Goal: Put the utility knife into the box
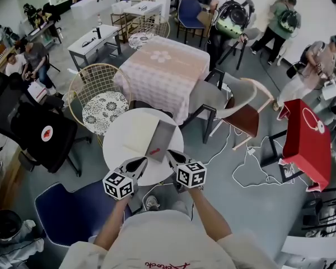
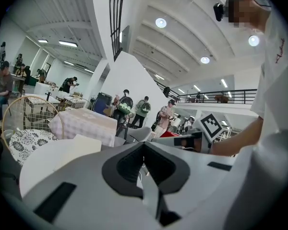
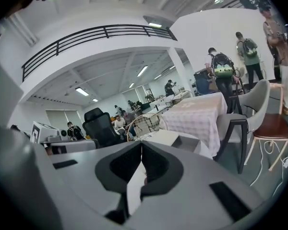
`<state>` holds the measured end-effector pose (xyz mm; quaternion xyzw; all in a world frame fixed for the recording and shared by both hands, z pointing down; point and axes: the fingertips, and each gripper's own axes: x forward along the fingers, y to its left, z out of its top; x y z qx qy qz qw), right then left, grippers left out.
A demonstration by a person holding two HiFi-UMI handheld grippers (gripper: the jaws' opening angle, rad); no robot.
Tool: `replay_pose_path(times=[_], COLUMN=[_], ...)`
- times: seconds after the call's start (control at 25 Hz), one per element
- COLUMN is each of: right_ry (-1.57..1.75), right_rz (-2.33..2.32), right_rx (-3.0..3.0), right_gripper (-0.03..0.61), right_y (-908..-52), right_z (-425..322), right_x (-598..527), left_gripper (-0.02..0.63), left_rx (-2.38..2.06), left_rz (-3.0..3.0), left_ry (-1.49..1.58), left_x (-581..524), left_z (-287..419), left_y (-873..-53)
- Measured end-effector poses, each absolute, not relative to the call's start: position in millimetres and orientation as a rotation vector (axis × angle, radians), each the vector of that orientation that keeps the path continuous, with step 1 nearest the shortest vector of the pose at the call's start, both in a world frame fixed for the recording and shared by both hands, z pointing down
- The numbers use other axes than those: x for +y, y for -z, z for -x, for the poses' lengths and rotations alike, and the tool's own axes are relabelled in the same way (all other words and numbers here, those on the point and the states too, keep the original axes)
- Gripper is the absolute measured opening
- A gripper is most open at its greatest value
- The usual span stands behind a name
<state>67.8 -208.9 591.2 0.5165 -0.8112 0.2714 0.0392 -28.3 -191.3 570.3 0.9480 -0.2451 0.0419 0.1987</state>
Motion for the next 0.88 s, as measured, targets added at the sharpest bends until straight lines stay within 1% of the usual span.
replay_pose_path(times=[0.32, 0.64, 0.88], right_ry=[-0.760, -0.690, -0.680], right_rz=[-1.544, -1.478, -1.482], right_rx=[-2.487, -2.475, -2.485], right_gripper=[0.018, 0.017, 0.017], right_y=[-590.3, -596.4, -592.6], right_z=[-73.7, -86.4, -88.8], right_x=[-149.4, -59.5, -5.4], left_gripper=[0.011, 0.011, 0.011], left_rx=[-0.726, -0.744, -0.769], left_rz=[-2.666, -2.657, -2.665], left_ry=[-0.117, -0.121, -0.109], left_x=[-153.1, -69.7, -16.5], left_z=[18.2, -3.2, -4.4], left_y=[-558.1, -560.1, -556.3])
